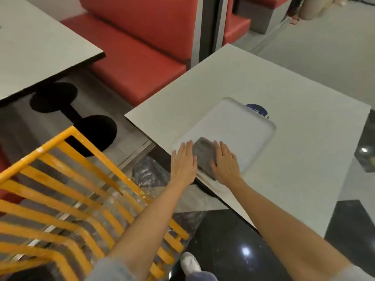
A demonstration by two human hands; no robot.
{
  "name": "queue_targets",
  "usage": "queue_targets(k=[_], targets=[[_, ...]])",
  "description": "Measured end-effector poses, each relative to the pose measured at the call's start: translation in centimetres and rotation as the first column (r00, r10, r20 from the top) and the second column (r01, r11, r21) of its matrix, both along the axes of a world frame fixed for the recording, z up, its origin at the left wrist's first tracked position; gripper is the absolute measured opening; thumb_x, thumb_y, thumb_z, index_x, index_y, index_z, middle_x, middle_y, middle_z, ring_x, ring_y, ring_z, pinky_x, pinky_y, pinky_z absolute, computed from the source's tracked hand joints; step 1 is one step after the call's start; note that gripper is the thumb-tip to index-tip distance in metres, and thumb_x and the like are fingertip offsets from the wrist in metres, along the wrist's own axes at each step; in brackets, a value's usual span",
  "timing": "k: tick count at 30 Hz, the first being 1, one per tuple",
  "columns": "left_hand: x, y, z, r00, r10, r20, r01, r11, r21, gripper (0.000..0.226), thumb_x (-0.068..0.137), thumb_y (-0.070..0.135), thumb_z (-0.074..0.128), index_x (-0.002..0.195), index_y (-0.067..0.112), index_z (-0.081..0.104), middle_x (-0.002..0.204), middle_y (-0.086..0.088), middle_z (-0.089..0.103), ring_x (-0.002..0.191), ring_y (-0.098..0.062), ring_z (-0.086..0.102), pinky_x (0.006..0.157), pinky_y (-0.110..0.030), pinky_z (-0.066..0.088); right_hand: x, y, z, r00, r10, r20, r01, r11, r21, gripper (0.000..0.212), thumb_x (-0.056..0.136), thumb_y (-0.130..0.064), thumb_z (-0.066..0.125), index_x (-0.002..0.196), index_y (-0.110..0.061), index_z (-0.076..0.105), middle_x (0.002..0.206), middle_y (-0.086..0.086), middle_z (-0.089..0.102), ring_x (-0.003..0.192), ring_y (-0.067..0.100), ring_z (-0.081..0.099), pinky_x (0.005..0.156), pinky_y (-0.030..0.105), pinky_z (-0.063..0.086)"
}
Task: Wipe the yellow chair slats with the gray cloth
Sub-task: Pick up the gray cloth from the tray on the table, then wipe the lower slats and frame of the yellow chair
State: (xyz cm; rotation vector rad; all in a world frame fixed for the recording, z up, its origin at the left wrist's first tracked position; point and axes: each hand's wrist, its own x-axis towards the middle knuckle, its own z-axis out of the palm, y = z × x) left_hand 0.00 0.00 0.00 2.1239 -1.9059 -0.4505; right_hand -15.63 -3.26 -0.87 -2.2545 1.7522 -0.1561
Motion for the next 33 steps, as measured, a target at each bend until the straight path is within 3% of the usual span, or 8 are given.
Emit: queue_targets(k=[7, 10, 11, 16, 19, 22, 26, 33], targets=[[-1.0, -1.3, -1.4, 0.999, 0.017, 0.028, -0.016, 1.0, -0.027, 0.055, 0.102, 0.024, 0.041, 0.152, 0.01, 0.023, 0.149, -0.006, 0.041, 0.14, -0.02, 0.034, 0.122, -0.043, 0.014, 1.5, -1.2, 0.8, 0.962, -0.205, 0.18, 0.19, 0.977, 0.097, 0.062, 0.09, -0.014, 0.061, 0.148, -0.013, 0.04, 0.118, 0.009, 0.062, 0.115, 0.03, 0.054, 0.1, 0.044, 0.041], [-0.6, -1.9, -0.5, 0.976, 0.035, -0.215, -0.054, 0.995, -0.08, 0.051, 0.099, 0.013, 0.049, 0.147, 0.01, 0.035, 0.134, -0.007, 0.052, 0.127, -0.021, 0.046, 0.116, -0.037, 0.029, 2.0, -2.0, 1.9, 0.903, -0.295, 0.313, 0.237, 0.948, 0.211, 0.006, 0.084, -0.01, 0.066, 0.086, -0.015, 0.069, 0.061, 0.0, 0.056, 0.071, 0.028, 0.059, 0.079, 0.046, 0.052], [-0.4, -1.8, 0.1, 0.937, 0.05, -0.345, -0.084, 0.993, -0.084, 0.049, 0.098, 0.009, 0.05, 0.146, 0.01, 0.04, 0.129, -0.006, 0.053, 0.12, -0.019, 0.049, 0.111, -0.034, 0.036, 2.2, -1.9, 2.7, 0.888, -0.307, 0.342, 0.248, 0.947, 0.205, 0.017, 0.084, -0.014, 0.068, 0.068, -0.012, 0.064, 0.054, 0.004, 0.054, 0.062, 0.027, 0.055, 0.07, 0.044, 0.051], [1.4, 1.2, 3.4, 0.716, 0.111, -0.689, -0.304, 0.938, -0.164, 0.038, 0.097, 0.0, 0.051, 0.134, 0.007, 0.054, 0.116, -0.004, 0.049, 0.095, 0.003, 0.05, 0.088, -0.001, 0.038, 3.2, -1.1, 7.4, 0.817, -0.204, 0.539, 0.089, 0.969, 0.231, 0.027, 0.081, -0.028, 0.078, 0.075, -0.002, 0.073, 0.072, 0.023, 0.068, 0.061, 0.028, 0.06, 0.061, 0.035, 0.052], [3.6, 5.1, 4.6, 0.63, 0.18, -0.755, -0.484, 0.852, -0.201, 0.036, 0.094, -0.003, 0.053, 0.128, 0.007, 0.059, 0.111, -0.008, 0.052, 0.094, 0.008, 0.049, 0.086, -0.005, 0.041, 5.3, 0.9, 9.9, 0.692, -0.183, 0.699, -0.149, 0.91, 0.386, 0.024, 0.078, -0.024, 0.082, 0.081, -0.002, 0.073, 0.079, 0.021, 0.068, 0.073, 0.03, 0.065, 0.062, 0.039, 0.053], [6.6, 10.6, 4.4, 0.555, 0.248, -0.794, -0.585, 0.795, -0.16, 0.033, 0.095, 0.004, 0.055, 0.127, 0.013, 0.062, 0.114, -0.002, 0.056, 0.103, -0.001, 0.053, 0.093, -0.022, 0.048, 8.4, 3.8, 8.7, 0.578, -0.307, 0.756, -0.347, 0.747, 0.568, 0.029, 0.065, -0.024, 0.081, 0.083, -0.003, 0.071, 0.082, 0.012, 0.067, 0.082, 0.027, 0.066, 0.062, 0.034, 0.052], [9.6, 19.4, 3.0, 0.407, 0.384, -0.829, -0.717, 0.696, -0.03, 0.027, 0.094, 0.016, 0.059, 0.118, 0.024, 0.065, 0.12, 0.001, 0.062, 0.114, -0.017, 0.058, 0.097, -0.044, 0.051, 13.4, 10.3, 5.6, 0.52, -0.616, 0.592, -0.488, 0.354, 0.798, 0.047, 0.07, -0.015, 0.065, 0.112, 0.004, 0.064, 0.104, 0.022, 0.063, 0.09, 0.034, 0.064, 0.075, 0.042, 0.049], [11.9, 34.9, 0.7, 0.067, 0.624, -0.779, -0.912, 0.356, 0.206, 0.013, 0.093, 0.006, 0.063, 0.103, 0.011, 0.069, 0.107, -0.004, 0.069, 0.101, -0.01, 0.063, 0.085, -0.023, 0.051, 19.8, 25.3, 1.8, 0.71, -0.668, 0.222, -0.398, -0.121, 0.909, 0.042, 0.089, -0.034, 0.061, 0.111, -0.001, 0.073, 0.115, 0.022, 0.071, 0.102, 0.034, 0.07, 0.1, 0.048, 0.049]])
